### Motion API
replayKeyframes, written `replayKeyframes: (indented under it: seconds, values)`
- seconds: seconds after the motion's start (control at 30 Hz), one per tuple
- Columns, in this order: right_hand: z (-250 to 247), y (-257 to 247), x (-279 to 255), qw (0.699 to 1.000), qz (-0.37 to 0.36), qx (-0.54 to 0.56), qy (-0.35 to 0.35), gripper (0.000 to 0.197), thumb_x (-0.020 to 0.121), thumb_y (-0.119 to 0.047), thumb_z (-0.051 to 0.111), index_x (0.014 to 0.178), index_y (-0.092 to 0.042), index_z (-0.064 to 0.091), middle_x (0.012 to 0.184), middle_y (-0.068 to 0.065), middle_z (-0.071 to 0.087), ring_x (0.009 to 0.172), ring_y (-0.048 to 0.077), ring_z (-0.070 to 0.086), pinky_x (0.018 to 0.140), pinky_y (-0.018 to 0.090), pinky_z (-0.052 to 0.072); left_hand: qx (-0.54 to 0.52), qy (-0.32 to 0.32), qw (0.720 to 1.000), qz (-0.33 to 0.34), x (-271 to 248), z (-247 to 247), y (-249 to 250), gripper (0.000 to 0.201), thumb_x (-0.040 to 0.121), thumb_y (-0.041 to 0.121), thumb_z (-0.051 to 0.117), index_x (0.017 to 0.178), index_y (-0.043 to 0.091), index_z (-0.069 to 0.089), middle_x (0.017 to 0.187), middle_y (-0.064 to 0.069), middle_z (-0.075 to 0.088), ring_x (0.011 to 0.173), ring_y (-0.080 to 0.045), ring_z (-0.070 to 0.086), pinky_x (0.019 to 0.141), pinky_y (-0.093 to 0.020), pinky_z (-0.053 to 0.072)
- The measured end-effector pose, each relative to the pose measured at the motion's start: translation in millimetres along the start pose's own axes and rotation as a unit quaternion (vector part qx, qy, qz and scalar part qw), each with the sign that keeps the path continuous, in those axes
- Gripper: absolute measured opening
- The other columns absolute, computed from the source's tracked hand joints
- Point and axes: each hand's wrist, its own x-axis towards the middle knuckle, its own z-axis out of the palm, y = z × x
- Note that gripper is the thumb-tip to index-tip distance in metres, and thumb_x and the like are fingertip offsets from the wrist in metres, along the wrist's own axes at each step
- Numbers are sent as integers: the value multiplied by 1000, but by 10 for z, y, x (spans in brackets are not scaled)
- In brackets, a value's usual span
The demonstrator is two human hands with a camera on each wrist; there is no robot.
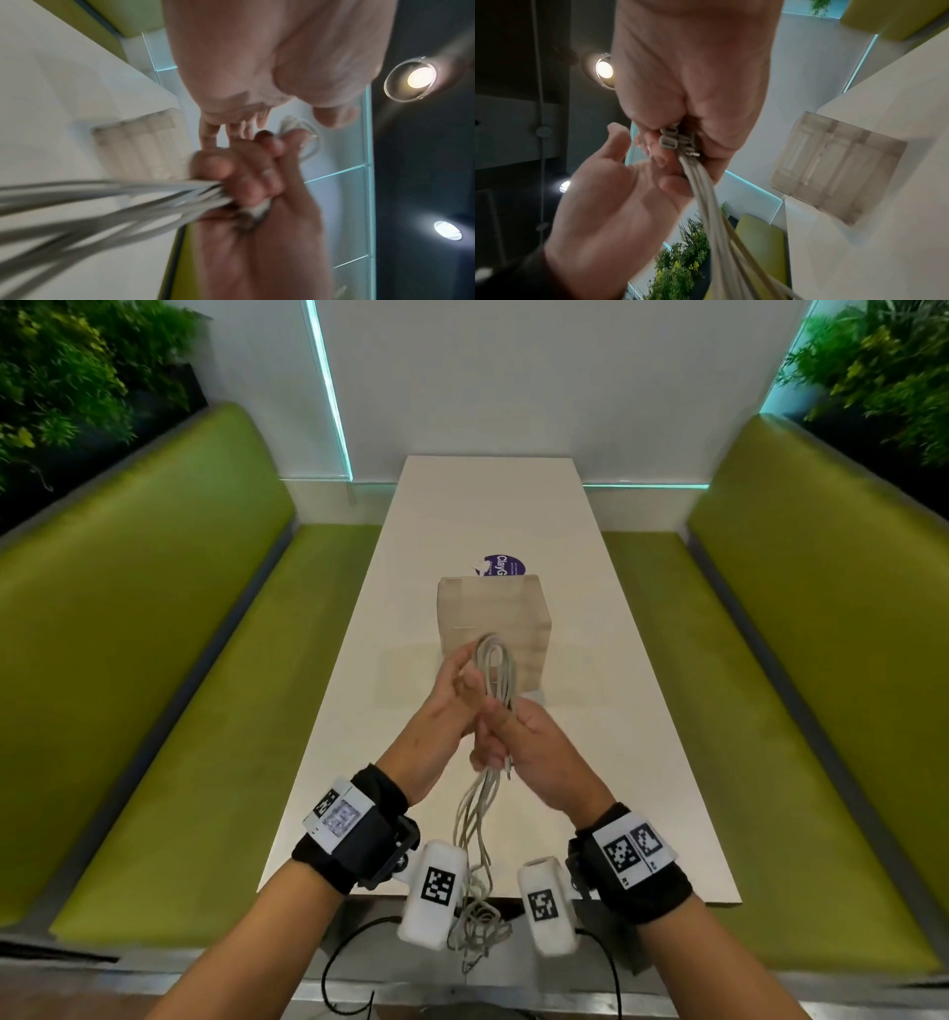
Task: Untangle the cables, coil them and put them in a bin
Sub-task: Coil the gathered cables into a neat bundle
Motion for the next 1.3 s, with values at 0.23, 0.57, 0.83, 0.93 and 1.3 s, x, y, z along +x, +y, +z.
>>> replayKeyframes:
  seconds: [0.23, 0.57, 0.83, 0.93, 1.3]
  values:
    - [-15, -169, 6, 997, -36, 60, 35, 38, 86, -47, 48, 70, -13, 46, 59, -2, 47, 56, 17, 48, 59, 30, 43, 35, -42, 998, -42, -168, 82, -262, 9, 97, 12, 49, 105, 14, 46, 65, -2, 58, 53, -16, 59, 59, -30, 52]
    - [-164, -320, -21, 982, -67, 154, 83, 30, 84, -42, 53, 76, -13, 51, 54, -5, 34, 47, 10, 36, 57, 27, 46, 100, -108, 986, -85, -338, -2, -334, 37, 94, 40, 41, 71, 13, 46, 47, 7, 34, 43, -15, 53, 50, -22, 41]
    - [-457, -601, -73, 911, 53, -384, -140, 17, 97, -16, 51, 100, -10, 66, 75, 3, 60, 61, 0, 55, 63, 20, 44, -4, -107, 988, -114, -316, -202, -199, 40, 94, 41, 41, 68, 14, 55, 50, 8, 27, 43, -8, 21, 44, -18, 20]
    - [-381, -721, -75, 837, 93, -471, -263, 13, 95, -24, 53, 92, -31, 65, 89, -7, 64, 67, 0, 53, 68, 17, 46, -28, -137, 981, -132, -306, -192, -133, 26, 82, 35, 55, 72, 12, 62, 51, 7, 29, 44, -8, 20, 44, -18, 21]
    - [-289, -587, -152, 649, -54, -700, -292, 13, 96, -21, 50, 102, -18, 60, 93, 0, 56, 82, 12, 39, 74, 30, 38, -41, -262, 945, -193, -342, -252, -76, 101, 73, 83, 41, 119, -6, 56, 109, -28, 66, 71, -26, 65, 64, -30, 51]
